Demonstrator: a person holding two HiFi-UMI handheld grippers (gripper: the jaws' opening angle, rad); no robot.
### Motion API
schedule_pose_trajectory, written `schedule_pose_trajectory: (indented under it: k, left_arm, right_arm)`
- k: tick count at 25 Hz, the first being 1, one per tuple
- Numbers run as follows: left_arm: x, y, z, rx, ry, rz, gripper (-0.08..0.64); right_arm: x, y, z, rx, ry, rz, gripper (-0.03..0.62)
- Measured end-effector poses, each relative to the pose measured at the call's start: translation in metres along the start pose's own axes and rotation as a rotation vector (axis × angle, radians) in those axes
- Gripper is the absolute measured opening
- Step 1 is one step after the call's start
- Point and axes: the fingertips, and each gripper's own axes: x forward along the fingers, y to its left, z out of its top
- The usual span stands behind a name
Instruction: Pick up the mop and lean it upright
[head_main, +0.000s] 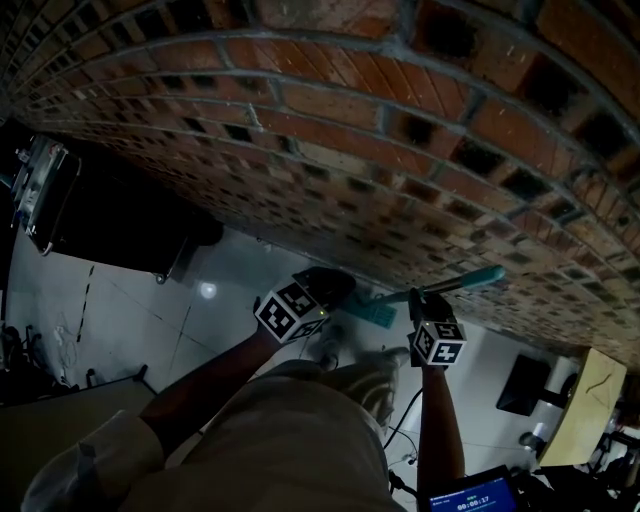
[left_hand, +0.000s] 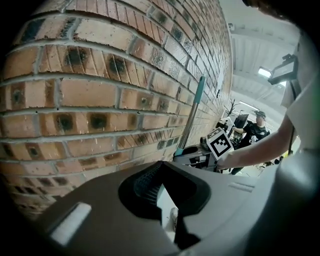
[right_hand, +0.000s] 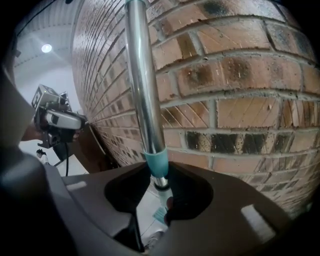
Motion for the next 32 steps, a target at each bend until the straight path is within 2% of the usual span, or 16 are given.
schedule_pose_trajectory:
  k: [11,20,32]
  left_arm:
    - [0.001,0.009,-0.012,-0.015,0.018,0.030,0.020]
    - [-0.009,0.020,-0.017,-0.015,-0.013,0.084,0.020]
    - [-0.025,0.030,-0.039,-0.072,-0.010,0.157,0.020]
  right_arm:
    - [0.026,-0.008,-0.034,-0.025,0.076,-0.001,0.115]
    - [0.044,-0.018,-0.057,-0.038,0.120,-0.003,0.115]
    - [0.073,-0.020,-0.085,-0.074,0.157,0.009,0.115]
